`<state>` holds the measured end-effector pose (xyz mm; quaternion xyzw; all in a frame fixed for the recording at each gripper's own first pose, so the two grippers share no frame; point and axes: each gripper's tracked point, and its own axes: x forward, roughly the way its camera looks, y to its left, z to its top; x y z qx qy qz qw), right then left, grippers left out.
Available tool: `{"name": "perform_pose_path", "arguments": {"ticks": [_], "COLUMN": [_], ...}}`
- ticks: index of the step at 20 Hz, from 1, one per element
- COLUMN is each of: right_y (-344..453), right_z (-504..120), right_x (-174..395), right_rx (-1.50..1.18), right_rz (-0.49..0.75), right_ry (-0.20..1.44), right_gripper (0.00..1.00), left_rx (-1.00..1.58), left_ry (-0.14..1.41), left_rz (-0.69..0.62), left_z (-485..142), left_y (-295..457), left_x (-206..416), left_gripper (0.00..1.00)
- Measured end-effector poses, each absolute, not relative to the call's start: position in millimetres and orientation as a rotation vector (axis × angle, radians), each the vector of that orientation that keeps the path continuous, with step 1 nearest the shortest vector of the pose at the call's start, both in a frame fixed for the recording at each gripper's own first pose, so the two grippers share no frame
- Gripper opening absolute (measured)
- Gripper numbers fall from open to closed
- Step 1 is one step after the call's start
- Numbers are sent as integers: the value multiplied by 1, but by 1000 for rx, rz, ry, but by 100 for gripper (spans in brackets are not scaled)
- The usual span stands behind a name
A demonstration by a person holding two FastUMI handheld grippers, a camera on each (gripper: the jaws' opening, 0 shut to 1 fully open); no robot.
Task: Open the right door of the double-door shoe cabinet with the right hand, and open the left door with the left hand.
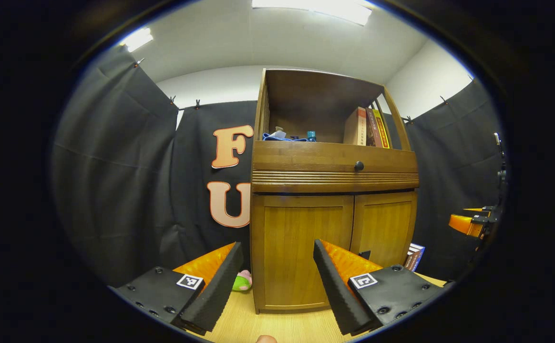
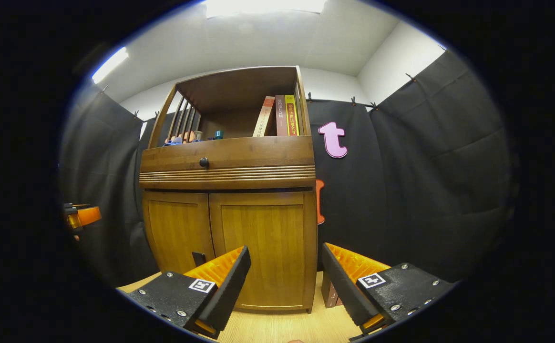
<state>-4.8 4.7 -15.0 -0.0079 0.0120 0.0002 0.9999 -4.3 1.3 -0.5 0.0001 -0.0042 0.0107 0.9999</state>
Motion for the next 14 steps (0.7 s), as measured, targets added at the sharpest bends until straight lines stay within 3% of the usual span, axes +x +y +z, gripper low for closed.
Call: {"name": "perform_pose_path", "arguments": {"ticks": [4,14], "right_y": [9,52], "right_z": [-35,-108], "right_x": [5,45], "right_rx": [-26,-7], "right_rz": [-1,69], "right_ry": [51,127], "right_gripper": [93,93], "left_rx": [-10,-7], "left_ry": [-8,5], "left_rz": [17,27], "left_z": [0,-11], "left_y": [6,11], "left_x": [-3,-15], "left_gripper": [98,94]}}
